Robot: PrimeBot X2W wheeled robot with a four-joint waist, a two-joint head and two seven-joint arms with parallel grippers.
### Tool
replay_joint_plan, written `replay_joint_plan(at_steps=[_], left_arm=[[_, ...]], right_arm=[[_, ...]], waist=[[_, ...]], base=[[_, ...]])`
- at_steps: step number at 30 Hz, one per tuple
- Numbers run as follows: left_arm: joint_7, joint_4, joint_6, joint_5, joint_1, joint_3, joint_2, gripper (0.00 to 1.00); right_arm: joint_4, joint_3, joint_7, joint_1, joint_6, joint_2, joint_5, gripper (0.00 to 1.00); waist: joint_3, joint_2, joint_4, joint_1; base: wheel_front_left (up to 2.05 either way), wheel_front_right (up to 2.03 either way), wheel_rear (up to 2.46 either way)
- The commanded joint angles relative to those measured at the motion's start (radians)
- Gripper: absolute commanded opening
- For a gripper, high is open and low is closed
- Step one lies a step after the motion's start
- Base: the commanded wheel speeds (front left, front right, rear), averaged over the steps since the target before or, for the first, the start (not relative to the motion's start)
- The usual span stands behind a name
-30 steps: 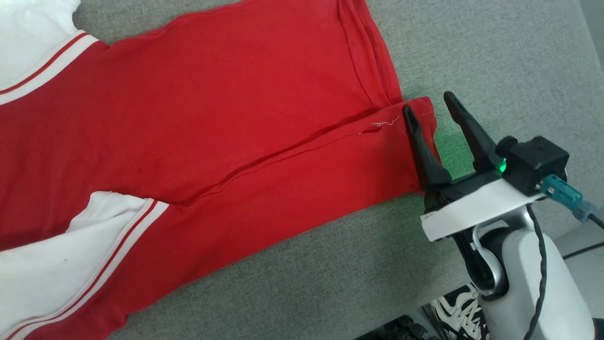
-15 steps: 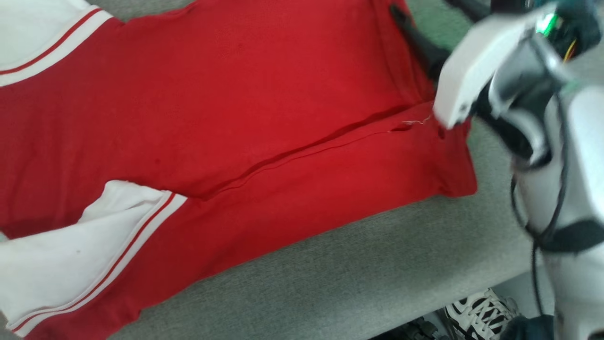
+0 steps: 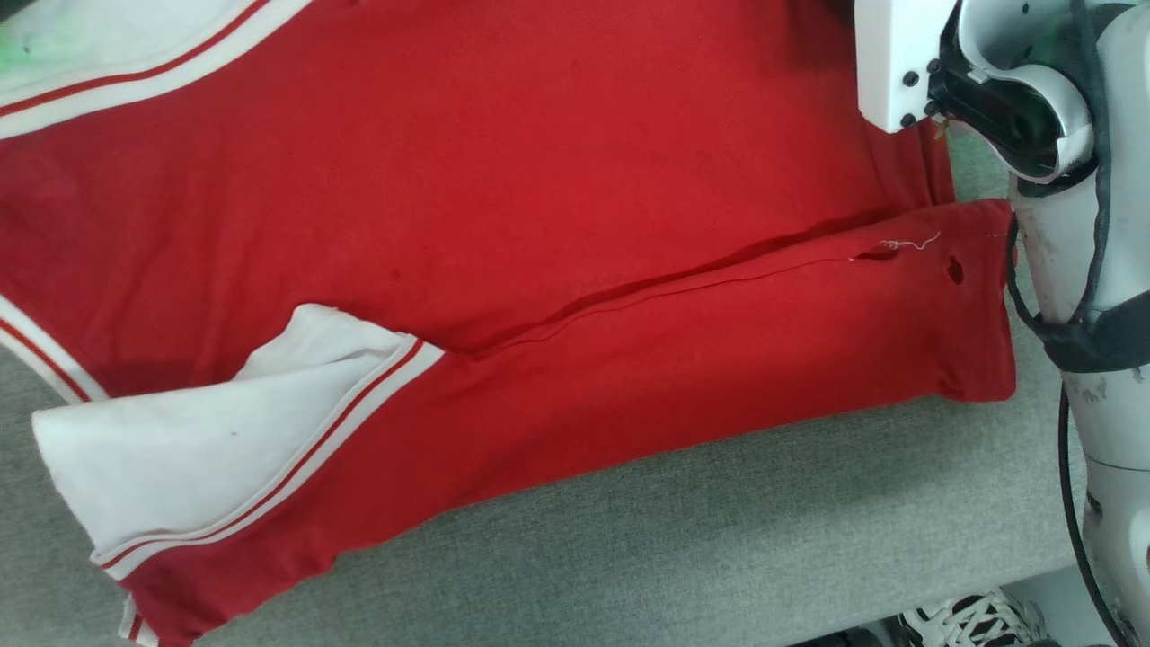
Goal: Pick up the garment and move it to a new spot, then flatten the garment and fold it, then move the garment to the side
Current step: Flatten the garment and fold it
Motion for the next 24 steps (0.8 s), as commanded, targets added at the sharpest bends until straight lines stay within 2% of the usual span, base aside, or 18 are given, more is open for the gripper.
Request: replay_joint_plan(at_steps=[1,7,11,16,22,24], left_arm=[[-0.002,-0.003,0.002,-0.017,0.038,-0.033,-0.011,0.00],[-0.160,-0.074,0.002,-0.090,0.074,-0.010,-0.054,0.00],[-0.286,-0.207,0.002,-0.131,0.131,0.001,-0.063,0.00],[-0.454,-0.407,0.002,-0.125,0.249,-0.008,0.004,0.00],[-0.648,-0.558,0.002,-0.107,0.416,-0.063,0.098,0.00],[-0.685,-0.576,0.002,-0.102,0.446,-0.075,0.113,0.00]], right_arm=[[0.019,0.004,-0.003,0.010,-0.001,-0.007,0.001,0.00],[0.014,-0.035,-0.080,0.045,-0.001,-0.046,0.001,0.00],[-0.021,-0.025,-0.095,0.110,-0.001,-0.102,0.020,0.00],[-0.147,-0.011,-0.074,0.248,-0.001,-0.196,0.067,0.00],[-0.291,-0.052,-0.060,0.426,-0.001,-0.259,0.085,0.00],[-0.315,-0.060,-0.054,0.459,-0.001,-0.269,0.081,0.00]], waist=[[-0.005,0.0000,0.007,0.0000],[-0.094,0.0000,0.054,0.0000],[-0.175,0.0000,0.094,0.0000],[-0.254,0.0000,0.144,0.0000],[-0.302,0.0000,0.173,0.0000],[-0.307,0.0000,0.177,0.0000]], base=[[0.00,0.00,0.00],[0.00,0.00,0.00],[0.00,0.00,0.00],[0.00,0.00,0.00],[0.00,0.00,0.00],[0.00,0.00,0.00]])
